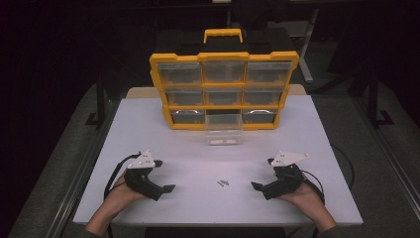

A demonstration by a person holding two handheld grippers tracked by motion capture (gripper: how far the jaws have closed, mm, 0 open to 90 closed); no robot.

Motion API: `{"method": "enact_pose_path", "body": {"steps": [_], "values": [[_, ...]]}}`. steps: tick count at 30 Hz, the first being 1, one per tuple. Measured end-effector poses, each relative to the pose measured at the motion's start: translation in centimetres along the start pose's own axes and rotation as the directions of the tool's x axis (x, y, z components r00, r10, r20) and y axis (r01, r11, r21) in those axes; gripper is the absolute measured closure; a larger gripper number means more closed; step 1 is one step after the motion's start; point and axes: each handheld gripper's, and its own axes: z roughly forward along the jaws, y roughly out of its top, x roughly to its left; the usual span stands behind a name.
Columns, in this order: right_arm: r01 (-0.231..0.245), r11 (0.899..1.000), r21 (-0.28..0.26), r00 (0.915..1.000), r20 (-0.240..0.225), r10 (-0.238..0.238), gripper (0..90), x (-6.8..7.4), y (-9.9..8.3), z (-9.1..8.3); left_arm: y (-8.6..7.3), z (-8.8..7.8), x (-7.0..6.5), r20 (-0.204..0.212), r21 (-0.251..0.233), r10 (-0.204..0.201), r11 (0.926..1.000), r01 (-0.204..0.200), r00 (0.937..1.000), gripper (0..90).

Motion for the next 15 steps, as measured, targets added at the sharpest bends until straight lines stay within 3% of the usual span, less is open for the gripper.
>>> {"method": "enact_pose_path", "body": {"steps": [15], "values": [[0.0, 1.0, 0.008, 0.9999, -0.013, 0.0, 0.0, -0.12, 0.96, 0.06, -0.15, -0.03, -0.16, 0.002, 0.02, -0.008, 0.9998, 0.008, 1.0, 0.0]]}}
